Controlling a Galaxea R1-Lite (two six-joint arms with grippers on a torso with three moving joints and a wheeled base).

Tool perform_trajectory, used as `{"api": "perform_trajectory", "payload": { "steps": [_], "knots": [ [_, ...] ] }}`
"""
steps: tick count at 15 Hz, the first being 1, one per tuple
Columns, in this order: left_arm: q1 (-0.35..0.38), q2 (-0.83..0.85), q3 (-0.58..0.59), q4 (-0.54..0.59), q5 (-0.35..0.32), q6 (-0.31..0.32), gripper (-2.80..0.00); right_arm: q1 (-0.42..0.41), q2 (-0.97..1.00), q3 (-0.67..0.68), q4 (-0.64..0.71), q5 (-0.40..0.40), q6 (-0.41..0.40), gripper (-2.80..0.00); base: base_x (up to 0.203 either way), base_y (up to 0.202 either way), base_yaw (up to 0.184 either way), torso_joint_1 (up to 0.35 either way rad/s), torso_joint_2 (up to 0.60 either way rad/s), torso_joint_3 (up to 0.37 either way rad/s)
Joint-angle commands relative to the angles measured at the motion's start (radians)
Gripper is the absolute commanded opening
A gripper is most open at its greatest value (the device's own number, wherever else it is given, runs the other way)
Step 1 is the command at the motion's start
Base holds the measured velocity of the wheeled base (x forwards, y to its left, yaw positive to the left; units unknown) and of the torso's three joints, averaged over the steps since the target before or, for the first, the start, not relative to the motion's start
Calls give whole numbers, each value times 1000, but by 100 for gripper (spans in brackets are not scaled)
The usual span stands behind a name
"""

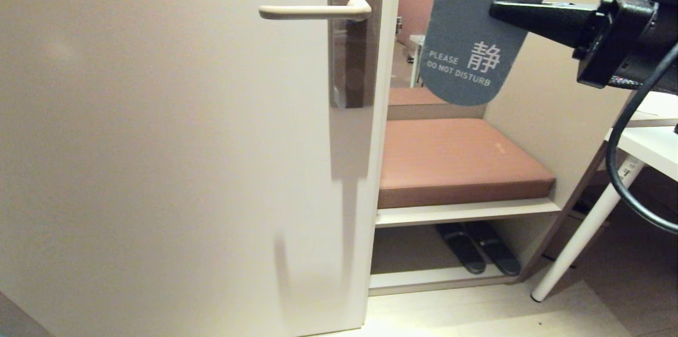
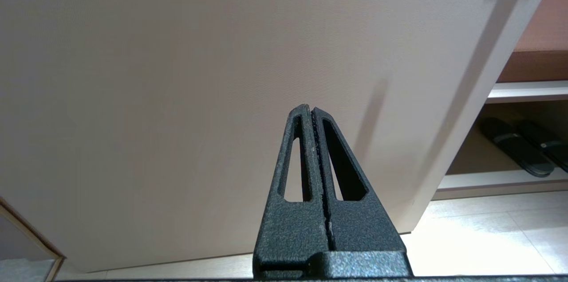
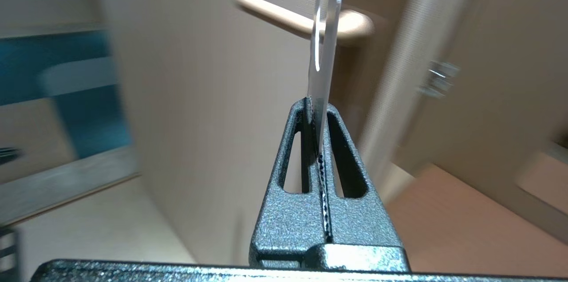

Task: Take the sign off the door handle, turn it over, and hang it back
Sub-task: Hand it to the other hand

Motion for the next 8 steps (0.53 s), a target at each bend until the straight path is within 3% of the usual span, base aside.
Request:
{"api": "perform_trajectory", "payload": {
  "steps": [1,4,8],
  "knots": [
    [0,0,0,0,0,-1,-280,-52,-65,54,-2,-79,-2,-280,0,0,0,0,0,0],
    [0,0,0,0,1,-1,-280,-107,-110,114,-3,-169,-7,-280,0,0,0,0,0,0],
    [0,0,0,0,1,-1,-280,-213,-152,178,-4,-222,-31,-280,0,0,0,0,0,0]
  ]
}}
